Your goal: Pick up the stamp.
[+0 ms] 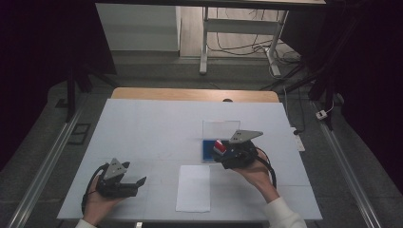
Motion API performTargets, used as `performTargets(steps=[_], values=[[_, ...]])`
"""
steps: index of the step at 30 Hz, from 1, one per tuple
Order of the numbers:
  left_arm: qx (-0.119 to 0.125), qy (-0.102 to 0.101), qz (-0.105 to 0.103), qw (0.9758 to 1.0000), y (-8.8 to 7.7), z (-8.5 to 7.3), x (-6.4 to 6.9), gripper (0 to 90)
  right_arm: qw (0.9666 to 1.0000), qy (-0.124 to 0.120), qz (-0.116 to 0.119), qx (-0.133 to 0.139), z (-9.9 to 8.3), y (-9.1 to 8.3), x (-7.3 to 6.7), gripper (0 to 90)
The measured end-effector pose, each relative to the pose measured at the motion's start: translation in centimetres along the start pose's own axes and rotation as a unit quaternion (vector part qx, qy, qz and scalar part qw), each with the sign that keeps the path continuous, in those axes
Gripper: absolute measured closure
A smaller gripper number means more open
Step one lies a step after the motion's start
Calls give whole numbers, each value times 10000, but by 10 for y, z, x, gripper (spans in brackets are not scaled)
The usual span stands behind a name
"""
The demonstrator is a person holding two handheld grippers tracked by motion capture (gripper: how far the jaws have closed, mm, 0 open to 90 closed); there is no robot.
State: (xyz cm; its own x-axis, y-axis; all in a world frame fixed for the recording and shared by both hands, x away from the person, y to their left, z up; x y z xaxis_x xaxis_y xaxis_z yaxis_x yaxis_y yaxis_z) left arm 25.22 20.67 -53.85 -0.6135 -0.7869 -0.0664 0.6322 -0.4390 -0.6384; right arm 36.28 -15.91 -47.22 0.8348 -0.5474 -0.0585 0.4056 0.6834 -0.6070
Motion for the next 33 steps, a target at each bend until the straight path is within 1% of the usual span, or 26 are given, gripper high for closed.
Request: performTargets(steps=[1, 2, 3, 4, 7, 9, 10, 13, 16, 19, 21, 26, 27, 33], values=[[-1, -1, -1, 10000, 0, 0, 0, 169, 10000, 2, 4, -81, -1, 5, 0, 321], [-3, -4, -4, 10000, 0, 0, 0, 169, 10000, 2, 4, -81, -1, 5, 0, 321], [-3, -2, 9, 10000, 0, 0, -1, 169, 9999, -31, -29, -148, -1, 10, 1, 322], [-3, -4, 10, 10000, 0, 0, -1, 169, 9999, -31, -29, -148, -1, 10, 1, 322], [-6, 1, 14, 10000, 0, 0, -1, 169, 9995, -110, -207, -202, 0, 15, 3, 328], [1, 6, 8, 10000, 0, 0, 0, 169, 9993, -108, -295, -219, 2, 17, 7, 330], [3, 2, 6, 10000, 0, 0, 0, 169, 9993, -108, -295, -219, 2, 17, 7, 330], [-7, 9, 9, 10000, 0, 0, 0, 169, 9991, -64, -339, -231, 2, 19, 12, 331], [-17, 19, 20, 10000, 1, 0, 0, 169, 9985, -55, -459, -276, 1, 20, 18, 333], [-24, 31, 11, 10000, 1, 0, 0, 168, 9984, 35, -484, -289, -1, 24, 27, 346], [-24, 31, 22, 10000, 1, 0, 0, 167, 9982, 41, -505, -310, -1, 25, 29, 352], [-25, 31, 23, 10000, 1, 0, 0, 166, 9981, 137, -494, -354, -4, 34, 39, 403], [-28, 34, 22, 10000, 2, 0, 0, 166, 9981, 137, -494, -354, -4, 34, 39, 403], [-48, 52, 14, 10000, 2, 0, 0, 166, 9971, 86, -630, -409, -6, 39, 41, 499]])
Point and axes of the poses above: each handheld gripper's, and its own axes: y roughly forward along the jaws, z roughly out of its top, x roughly to its right, the point moved 3 cm from there along y, roughly forward along the jaws, and after that the axes turned 6 degrees about y, right-handed, at the moved point
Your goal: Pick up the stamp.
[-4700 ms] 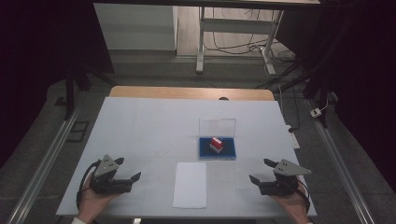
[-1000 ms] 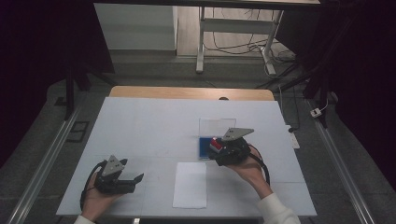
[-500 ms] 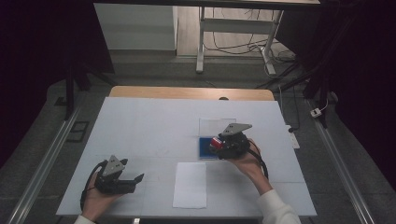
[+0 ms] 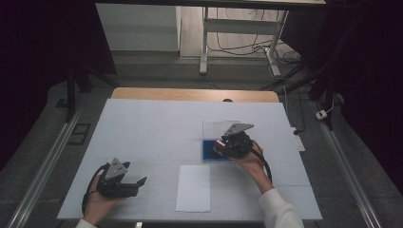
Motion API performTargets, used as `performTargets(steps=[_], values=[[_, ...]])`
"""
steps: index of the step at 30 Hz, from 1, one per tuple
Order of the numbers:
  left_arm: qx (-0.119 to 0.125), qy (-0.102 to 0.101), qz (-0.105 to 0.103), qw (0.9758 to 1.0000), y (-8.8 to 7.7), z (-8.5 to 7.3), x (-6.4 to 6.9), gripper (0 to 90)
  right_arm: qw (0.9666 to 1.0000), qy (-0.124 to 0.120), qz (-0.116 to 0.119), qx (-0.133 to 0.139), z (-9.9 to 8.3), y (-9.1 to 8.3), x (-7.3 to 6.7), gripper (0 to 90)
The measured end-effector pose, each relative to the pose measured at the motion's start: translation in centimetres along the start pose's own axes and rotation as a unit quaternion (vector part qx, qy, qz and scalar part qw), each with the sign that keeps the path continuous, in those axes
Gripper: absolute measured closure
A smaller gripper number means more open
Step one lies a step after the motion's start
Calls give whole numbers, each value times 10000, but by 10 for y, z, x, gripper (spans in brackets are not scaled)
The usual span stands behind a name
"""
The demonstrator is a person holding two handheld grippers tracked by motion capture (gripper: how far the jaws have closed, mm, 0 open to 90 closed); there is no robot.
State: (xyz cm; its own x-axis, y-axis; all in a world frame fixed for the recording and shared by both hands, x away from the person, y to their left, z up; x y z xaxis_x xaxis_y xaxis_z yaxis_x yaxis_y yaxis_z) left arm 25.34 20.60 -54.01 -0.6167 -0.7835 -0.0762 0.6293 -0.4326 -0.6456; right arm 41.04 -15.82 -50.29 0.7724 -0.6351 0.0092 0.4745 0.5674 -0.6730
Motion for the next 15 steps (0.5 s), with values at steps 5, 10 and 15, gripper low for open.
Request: performTargets(steps=[5, 10, 15], values=[[1, 6, 13, 10000, 0, 0, 0, 166, 10000, -26, -44, 2, 0, 1, 0, 599], [0, 13, 15, 10000, 0, 0, 1, 166, 10000, -57, -48, 13, 0, 0, 1, 670], [-17, 11, -1, 10000, 0, 0, 1, 167, 10000, -52, -8, -1, 0, -1, 1, 693]])
Point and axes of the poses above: each handheld gripper's, and its own axes: y roughly forward along the jaws, z roughly out of its top, x roughly to its right, the point moved 3 cm from there along y, roughly forward along the jaws, and after that the axes turned 6 degrees about y, right-handed, at the moved point
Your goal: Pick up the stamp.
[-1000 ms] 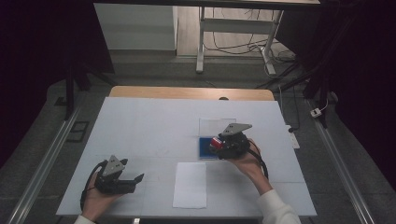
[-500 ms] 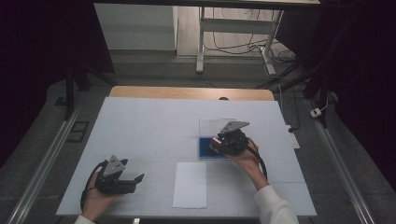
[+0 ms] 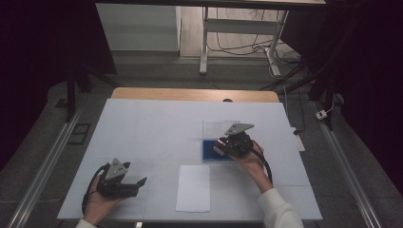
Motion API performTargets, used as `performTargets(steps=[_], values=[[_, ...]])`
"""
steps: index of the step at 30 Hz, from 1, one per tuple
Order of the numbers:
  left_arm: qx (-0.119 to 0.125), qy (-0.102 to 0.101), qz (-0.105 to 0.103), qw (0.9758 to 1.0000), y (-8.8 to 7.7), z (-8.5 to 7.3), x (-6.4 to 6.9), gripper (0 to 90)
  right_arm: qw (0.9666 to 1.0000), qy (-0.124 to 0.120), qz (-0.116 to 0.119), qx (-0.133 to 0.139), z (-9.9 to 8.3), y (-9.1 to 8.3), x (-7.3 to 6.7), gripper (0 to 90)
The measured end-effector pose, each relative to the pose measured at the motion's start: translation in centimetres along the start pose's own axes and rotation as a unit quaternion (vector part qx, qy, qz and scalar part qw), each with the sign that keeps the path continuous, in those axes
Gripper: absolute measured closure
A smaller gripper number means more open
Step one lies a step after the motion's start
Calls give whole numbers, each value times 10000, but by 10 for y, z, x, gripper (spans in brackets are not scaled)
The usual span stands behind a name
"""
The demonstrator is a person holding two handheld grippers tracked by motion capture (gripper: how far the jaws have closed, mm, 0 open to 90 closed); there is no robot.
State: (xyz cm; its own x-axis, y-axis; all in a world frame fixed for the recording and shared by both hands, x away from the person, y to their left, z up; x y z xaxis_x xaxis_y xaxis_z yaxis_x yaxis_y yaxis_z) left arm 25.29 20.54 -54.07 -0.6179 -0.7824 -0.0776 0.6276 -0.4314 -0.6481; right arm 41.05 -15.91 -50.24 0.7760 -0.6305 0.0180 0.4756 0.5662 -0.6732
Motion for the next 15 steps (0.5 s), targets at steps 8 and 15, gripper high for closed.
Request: performTargets(steps=[8, 15], values=[[23, 5, 14, 10000, -1, 0, 0, 167, 10000, -47, -15, -59, 1, 0, -3, 705], [33, 22, 14, 10000, -2, 0, 1, 167, 10000, 12, -76, 39, 3, -3, -2, 707]])
Point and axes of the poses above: each handheld gripper's, and its own axes: y roughly forward along the jaws, z roughly out of its top, x roughly to its right, the point moved 3 cm from there along y, roughly forward along the jaws, and after that the axes turned 6 degrees about y, right-handed, at the moved point
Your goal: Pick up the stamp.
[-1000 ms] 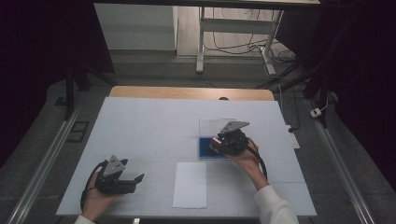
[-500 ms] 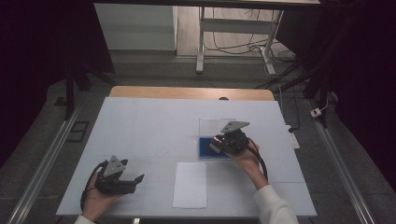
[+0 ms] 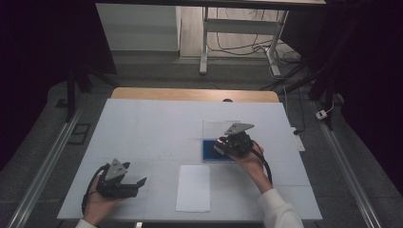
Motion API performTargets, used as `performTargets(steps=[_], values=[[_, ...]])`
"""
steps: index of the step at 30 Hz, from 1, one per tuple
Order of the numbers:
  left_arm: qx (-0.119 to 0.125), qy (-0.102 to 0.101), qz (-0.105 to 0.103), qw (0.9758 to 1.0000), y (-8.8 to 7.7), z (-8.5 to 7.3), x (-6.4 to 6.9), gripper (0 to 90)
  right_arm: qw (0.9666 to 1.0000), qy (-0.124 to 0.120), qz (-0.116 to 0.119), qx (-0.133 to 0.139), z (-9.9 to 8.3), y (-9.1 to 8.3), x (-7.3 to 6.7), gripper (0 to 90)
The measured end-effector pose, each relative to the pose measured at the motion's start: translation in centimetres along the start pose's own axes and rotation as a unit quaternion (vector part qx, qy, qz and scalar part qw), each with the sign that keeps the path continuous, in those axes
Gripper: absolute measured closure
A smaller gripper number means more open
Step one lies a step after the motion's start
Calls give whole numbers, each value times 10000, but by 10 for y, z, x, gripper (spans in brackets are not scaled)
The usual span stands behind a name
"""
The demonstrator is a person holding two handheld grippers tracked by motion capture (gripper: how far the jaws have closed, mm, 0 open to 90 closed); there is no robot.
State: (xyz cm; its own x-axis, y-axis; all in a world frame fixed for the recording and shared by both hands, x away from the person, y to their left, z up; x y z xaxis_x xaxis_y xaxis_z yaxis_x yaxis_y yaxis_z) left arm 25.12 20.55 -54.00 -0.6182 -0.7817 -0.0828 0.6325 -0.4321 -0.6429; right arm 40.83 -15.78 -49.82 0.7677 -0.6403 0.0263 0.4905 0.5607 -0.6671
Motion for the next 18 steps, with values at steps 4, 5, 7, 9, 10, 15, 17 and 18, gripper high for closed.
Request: performTargets(steps=[4, 5, 7, 9, 10, 15, 17, 18], values=[[-5, 6, 9, 10000, 0, 0, 1, 168, 9999, -10, 2, 123, 4, -8, 0, 707], [-10, 8, 16, 10000, 0, 0, 1, 168, 9999, -19, 5, 141, 4, -9, 0, 707], [-11, 18, 18, 10000, 0, 0, 1, 168, 9997, 31, 44, 239, 7, -13, -1, 707], [-11, 33, 13, 10000, 0, 0, 1, 168, 9996, 26, 47, 281, 8, -15, 0, 706], [-9, 36, 14, 10000, 0, 0, 1, 169, 9995, 33, 39, 317, 11, -20, 0, 707], [-6, 42, 13, 10000, 0, 0, 2, 169, 9990, -35, -85, 438, 14, -28, -1, 706], [-6, 49, 11, 10000, 0, 0, 2, 169, 9987, -38, -57, 505, 16, -32, -1, 707], [-10, 51, 12, 10000, 0, 0, 2, 169, 9986, -28, -25, 534, 17, -34, -1, 707]])
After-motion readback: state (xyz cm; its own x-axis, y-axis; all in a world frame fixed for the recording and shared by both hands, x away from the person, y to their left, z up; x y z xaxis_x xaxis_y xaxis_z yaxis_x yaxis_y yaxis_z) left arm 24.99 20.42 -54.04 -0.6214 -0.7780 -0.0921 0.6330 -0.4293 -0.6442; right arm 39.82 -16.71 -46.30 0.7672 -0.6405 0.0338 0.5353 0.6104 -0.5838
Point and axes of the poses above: each handheld gripper's, and its own axes: y roughly forward along the jaws, z roughly out of its top, x roughly to its right, the point moved 3 cm from there along y, roughly forward along the jaws, and after that the axes turned 6 degrees about y, right-handed, at the moved point
